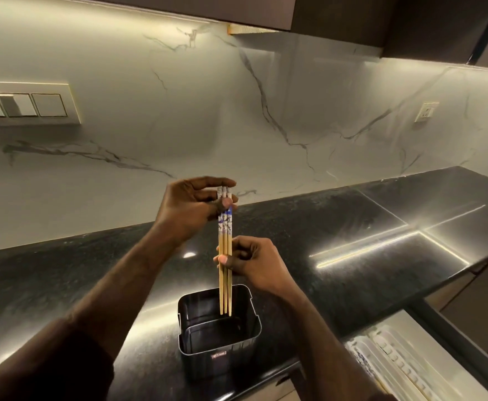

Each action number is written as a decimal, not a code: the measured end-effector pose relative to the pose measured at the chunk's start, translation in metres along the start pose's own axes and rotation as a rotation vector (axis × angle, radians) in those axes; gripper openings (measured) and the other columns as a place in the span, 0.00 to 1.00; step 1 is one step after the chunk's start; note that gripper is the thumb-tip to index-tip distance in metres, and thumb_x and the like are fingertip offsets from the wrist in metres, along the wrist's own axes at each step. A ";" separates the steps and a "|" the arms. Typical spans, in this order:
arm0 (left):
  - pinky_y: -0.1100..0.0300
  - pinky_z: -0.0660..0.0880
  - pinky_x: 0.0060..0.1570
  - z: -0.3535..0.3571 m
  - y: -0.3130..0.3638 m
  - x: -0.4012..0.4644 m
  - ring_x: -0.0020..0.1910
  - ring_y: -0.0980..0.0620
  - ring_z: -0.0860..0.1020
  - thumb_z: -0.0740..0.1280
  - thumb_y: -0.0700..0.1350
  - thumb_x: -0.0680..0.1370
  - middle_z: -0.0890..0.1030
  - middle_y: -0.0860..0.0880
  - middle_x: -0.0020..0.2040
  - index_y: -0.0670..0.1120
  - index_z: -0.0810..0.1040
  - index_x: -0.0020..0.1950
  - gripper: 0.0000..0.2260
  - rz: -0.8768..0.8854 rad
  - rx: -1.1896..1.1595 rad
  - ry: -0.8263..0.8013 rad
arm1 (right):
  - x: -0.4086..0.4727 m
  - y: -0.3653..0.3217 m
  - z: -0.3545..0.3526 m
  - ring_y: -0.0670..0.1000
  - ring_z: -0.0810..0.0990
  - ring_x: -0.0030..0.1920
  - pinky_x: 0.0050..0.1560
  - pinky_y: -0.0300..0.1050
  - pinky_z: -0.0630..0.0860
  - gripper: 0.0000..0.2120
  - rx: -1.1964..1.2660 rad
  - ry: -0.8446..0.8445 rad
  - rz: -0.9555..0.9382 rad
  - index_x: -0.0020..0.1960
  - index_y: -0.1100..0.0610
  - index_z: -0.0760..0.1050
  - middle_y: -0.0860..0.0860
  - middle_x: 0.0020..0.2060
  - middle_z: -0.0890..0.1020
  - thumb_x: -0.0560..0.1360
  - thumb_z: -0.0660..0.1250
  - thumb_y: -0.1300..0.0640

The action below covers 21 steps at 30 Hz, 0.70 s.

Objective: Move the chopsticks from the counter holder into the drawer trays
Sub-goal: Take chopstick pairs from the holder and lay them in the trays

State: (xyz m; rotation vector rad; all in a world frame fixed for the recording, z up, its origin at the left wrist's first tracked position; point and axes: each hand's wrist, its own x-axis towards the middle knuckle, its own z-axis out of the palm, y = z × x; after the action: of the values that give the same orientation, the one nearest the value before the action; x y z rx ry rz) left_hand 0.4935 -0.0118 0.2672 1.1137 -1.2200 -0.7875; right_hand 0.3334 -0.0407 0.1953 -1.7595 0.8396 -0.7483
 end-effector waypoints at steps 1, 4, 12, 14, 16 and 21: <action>0.59 0.81 0.41 -0.001 0.008 0.000 0.43 0.48 0.86 0.72 0.34 0.71 0.86 0.47 0.44 0.49 0.83 0.52 0.13 0.017 0.004 -0.003 | -0.003 -0.005 -0.001 0.50 0.85 0.48 0.55 0.54 0.81 0.08 -0.003 -0.007 -0.014 0.53 0.55 0.80 0.54 0.46 0.86 0.75 0.71 0.60; 0.56 0.82 0.42 -0.002 0.029 0.003 0.43 0.46 0.86 0.72 0.35 0.71 0.86 0.46 0.44 0.49 0.83 0.52 0.13 0.060 0.007 -0.014 | -0.015 -0.017 -0.004 0.51 0.85 0.48 0.55 0.56 0.81 0.10 0.027 -0.027 -0.018 0.56 0.58 0.79 0.55 0.48 0.85 0.75 0.70 0.60; 0.57 0.81 0.42 0.034 0.051 0.004 0.44 0.44 0.85 0.70 0.33 0.72 0.86 0.43 0.45 0.46 0.82 0.55 0.14 0.055 -0.107 -0.078 | -0.060 -0.020 -0.042 0.56 0.85 0.51 0.57 0.57 0.79 0.11 0.171 -0.079 0.024 0.58 0.61 0.79 0.58 0.49 0.85 0.76 0.69 0.60; 0.56 0.82 0.43 0.053 0.050 0.002 0.45 0.44 0.85 0.69 0.33 0.73 0.86 0.43 0.46 0.47 0.82 0.55 0.14 0.035 -0.125 -0.090 | -0.077 -0.016 -0.058 0.56 0.85 0.51 0.54 0.51 0.81 0.11 0.223 -0.111 0.049 0.57 0.60 0.79 0.57 0.49 0.85 0.76 0.69 0.60; 0.55 0.82 0.44 0.074 0.050 -0.003 0.45 0.44 0.85 0.68 0.33 0.74 0.86 0.43 0.46 0.47 0.82 0.55 0.13 0.020 -0.134 -0.109 | -0.096 -0.010 -0.074 0.56 0.85 0.50 0.52 0.47 0.81 0.09 0.262 -0.112 0.078 0.56 0.60 0.80 0.57 0.49 0.85 0.76 0.69 0.61; 0.55 0.82 0.45 0.147 0.050 -0.023 0.46 0.44 0.85 0.68 0.34 0.75 0.85 0.42 0.48 0.47 0.82 0.55 0.13 0.000 -0.143 -0.183 | -0.151 0.002 -0.125 0.55 0.85 0.49 0.51 0.46 0.81 0.08 0.243 -0.052 0.115 0.54 0.59 0.81 0.56 0.48 0.86 0.75 0.70 0.60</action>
State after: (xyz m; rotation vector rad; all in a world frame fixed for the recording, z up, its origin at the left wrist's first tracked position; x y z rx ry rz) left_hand 0.3406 -0.0087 0.3043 0.9407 -1.2935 -0.9775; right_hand 0.1472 0.0179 0.2157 -1.4964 0.7741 -0.6944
